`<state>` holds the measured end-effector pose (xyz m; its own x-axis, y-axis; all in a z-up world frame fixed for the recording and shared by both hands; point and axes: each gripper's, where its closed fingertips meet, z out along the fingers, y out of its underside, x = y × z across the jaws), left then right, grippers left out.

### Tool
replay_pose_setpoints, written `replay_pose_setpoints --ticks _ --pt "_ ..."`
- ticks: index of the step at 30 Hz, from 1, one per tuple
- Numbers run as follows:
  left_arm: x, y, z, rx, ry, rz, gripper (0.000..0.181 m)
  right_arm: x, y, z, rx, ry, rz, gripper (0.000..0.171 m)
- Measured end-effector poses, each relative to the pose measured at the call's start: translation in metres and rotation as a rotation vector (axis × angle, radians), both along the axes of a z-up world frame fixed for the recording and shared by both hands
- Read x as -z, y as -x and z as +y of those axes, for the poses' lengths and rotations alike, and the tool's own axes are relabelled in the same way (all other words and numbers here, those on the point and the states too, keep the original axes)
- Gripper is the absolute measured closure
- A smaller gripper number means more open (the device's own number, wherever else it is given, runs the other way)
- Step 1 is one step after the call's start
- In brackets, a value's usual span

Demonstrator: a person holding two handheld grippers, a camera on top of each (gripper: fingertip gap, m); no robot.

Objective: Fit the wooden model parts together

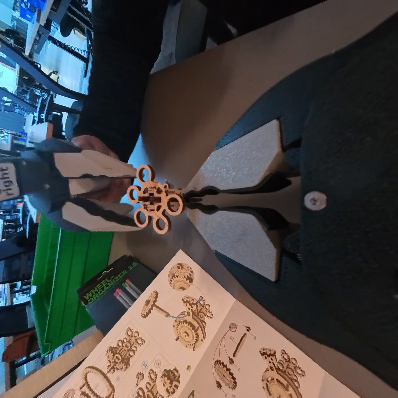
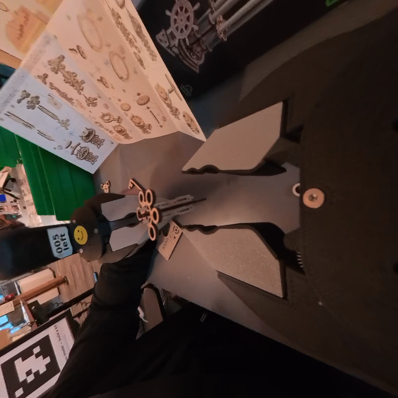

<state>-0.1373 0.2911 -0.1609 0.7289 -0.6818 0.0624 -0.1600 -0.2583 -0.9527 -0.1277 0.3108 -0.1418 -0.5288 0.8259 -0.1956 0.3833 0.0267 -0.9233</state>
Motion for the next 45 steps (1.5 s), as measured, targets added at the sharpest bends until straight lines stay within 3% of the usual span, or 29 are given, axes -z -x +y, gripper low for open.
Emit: replay_pose_setpoints --ticks 6,10,16,21,25,30,36,45 --pt "-0.003 -0.003 -0.001 0.004 -0.010 -0.007 0.181 0.009 0.011 -0.027 -0.044 0.019 -0.006 0.129" --pt "-0.003 -0.005 -0.001 0.007 -0.007 -0.007 0.181 0.013 0.020 -0.032 -0.024 -0.021 0.019 0.153" --pt "-0.005 -0.002 0.000 0.001 0.031 -0.064 0.180 0.011 0.022 -0.029 -0.013 0.012 0.047 0.154" --pt "0.012 0.010 -0.001 0.001 0.119 0.041 0.171 0.005 0.019 -0.017 0.024 0.001 0.064 0.155" --pt "0.002 0.023 -0.002 -0.013 0.119 0.024 0.171 0.010 0.020 -0.006 0.067 -0.034 0.041 0.155" --pt "-0.018 0.037 0.001 -0.056 0.050 -0.021 0.169 0.022 0.020 -0.012 0.040 0.019 -0.060 0.154" --pt "-0.025 0.038 0.001 -0.066 -0.006 -0.014 0.168 0.046 0.011 -0.018 0.012 -0.063 -0.234 0.154" --pt "0.014 0.014 -0.001 0.011 0.135 0.068 0.174 0.068 0.007 -0.014 0.054 -0.191 -0.370 0.154"
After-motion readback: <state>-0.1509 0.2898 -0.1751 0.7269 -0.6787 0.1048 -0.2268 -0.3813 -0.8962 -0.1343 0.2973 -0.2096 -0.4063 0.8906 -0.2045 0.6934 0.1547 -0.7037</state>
